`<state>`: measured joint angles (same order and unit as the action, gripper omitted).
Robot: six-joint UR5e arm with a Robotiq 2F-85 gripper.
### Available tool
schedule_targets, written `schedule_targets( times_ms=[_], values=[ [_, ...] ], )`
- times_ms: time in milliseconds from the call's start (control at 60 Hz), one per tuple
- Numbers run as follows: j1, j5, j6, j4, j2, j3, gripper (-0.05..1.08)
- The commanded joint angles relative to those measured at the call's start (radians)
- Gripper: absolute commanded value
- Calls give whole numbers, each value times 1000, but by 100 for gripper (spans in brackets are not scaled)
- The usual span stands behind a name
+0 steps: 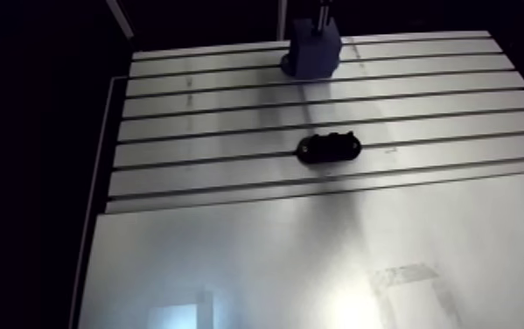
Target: Pick up the M10 bolt and insert it into the hex recess until seated.
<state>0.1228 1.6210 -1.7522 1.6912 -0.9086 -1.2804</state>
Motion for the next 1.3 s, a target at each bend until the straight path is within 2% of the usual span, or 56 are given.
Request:
schedule_targets(
  times_ms=[17, 1300],
  values=[
    [0, 1, -14, 0, 4, 0, 108],
    [-2, 3, -20, 1, 15, 5, 108]
  ],
)
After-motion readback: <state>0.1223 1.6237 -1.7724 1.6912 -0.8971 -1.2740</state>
